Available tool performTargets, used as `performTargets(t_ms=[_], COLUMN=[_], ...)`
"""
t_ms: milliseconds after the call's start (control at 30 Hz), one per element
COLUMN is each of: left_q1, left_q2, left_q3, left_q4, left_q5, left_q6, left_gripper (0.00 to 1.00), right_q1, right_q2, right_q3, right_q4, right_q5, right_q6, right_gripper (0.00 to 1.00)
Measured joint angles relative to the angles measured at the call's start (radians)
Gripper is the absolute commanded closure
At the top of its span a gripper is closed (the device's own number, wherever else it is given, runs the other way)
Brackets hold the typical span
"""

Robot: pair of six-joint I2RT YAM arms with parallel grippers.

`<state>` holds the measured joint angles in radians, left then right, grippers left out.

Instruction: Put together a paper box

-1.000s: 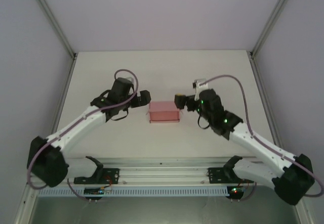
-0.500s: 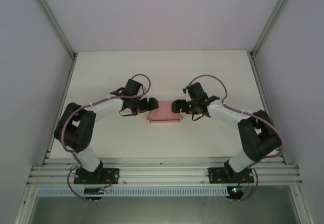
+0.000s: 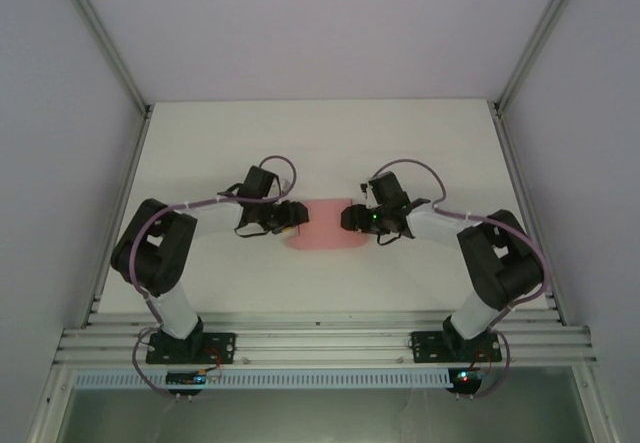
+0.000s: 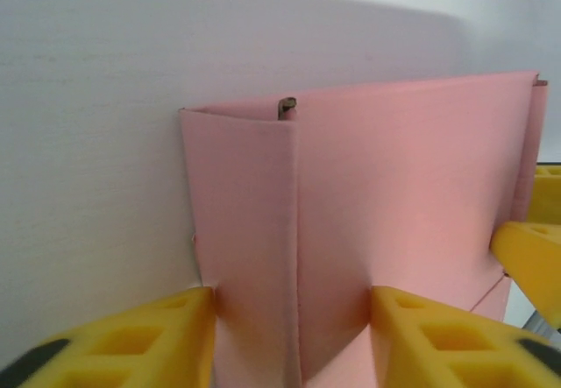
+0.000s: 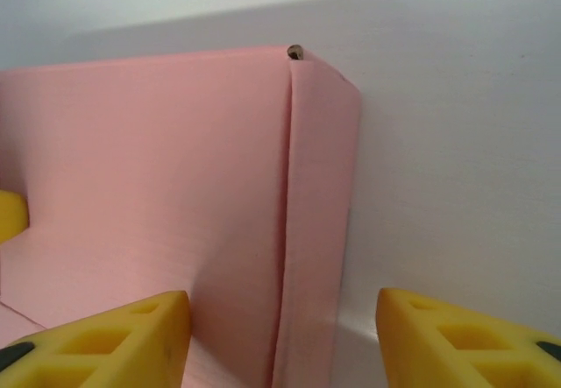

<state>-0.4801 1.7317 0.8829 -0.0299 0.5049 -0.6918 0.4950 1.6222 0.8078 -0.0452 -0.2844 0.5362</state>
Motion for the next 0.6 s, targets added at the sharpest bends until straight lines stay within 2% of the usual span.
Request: performTargets(t_ms=[100,233,400,600], left_q1=[0.013,0.036,0.1,0.144], left_q2=[-0.004,-0.021,-0.037,-0.028], left_q3=[-0.03,-0.097,-0.219,-0.318], left_q4=[0.057,0.16,0.356,0.565], left_q5=[0.023,0.054,0.133,0.214], left_q6=[-0.011,-0.035,-0.104,-0.169], left_gripper=[0.67,0.71,0.75,0.78], right_q1=[-0.007,-0.029,-0.079,-0.103], right_q2=[-0.024,-0.092,-0.169,-0.171], right_q3=[-0.002,-0.003,-0.003,0.0], right_q4=[-0.027,-0.058,-0.06,-0.064], right_q5=[0.005,-0.006,-0.089,-0.195], right_q6=[0.0,0.006,0.03,0.052], right_gripper=[0.16,0.0,0.0,0.01])
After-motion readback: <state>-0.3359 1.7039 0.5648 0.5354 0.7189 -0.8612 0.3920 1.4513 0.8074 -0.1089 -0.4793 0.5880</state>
